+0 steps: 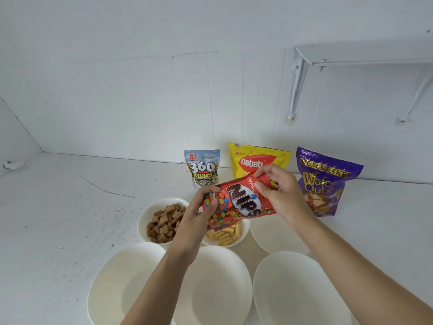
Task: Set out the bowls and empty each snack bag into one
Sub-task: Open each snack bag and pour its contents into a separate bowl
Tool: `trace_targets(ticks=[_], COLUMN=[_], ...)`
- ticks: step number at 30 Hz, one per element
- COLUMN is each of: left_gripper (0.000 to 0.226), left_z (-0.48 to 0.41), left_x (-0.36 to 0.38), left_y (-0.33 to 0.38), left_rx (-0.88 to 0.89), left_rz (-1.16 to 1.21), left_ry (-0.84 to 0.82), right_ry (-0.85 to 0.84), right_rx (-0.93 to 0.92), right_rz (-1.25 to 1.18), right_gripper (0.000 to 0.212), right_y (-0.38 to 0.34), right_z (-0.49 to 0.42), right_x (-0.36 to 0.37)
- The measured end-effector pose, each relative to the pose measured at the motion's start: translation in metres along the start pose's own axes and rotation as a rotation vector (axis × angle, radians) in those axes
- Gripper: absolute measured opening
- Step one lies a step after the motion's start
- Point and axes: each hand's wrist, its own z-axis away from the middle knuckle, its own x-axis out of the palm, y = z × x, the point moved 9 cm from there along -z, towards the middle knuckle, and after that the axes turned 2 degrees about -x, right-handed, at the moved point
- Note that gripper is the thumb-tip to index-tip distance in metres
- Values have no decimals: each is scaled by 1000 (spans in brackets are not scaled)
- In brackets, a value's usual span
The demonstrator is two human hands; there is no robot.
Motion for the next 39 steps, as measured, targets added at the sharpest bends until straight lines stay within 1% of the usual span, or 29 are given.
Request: trace_targets(ticks=[3, 7, 18, 22, 30, 33, 39], left_gripper=[18, 18, 18, 21, 27, 27, 26], left_z=[2, 1, -9, -16, -25, -26, -26], left_x=[12, 21, 25, 27, 28, 30, 30], left_y=[-2, -4, -13, -15, -21, -17, 10], left_rx=[3, 13, -21, 21, 35, 49, 115], left_rz=[-11, -17, -88, -171, -333, -323, -249], left_ry=[9, 17, 52, 61, 95, 88, 55], right_ry=[-23, -52, -57, -45, 7, 18, 45], right_rx=[30, 44, 51, 67, 148, 171, 113], right_rz=[-12, -38, -8, 26, 81, 70, 24], right_gripper=[12, 17, 17, 19, 23, 21, 17], right_y=[16, 34, 60, 71, 86, 84, 57], right_z=[3, 3, 2, 4, 8, 9, 3], right_x=[-11, -20, -27, -28, -33, -33, -35])
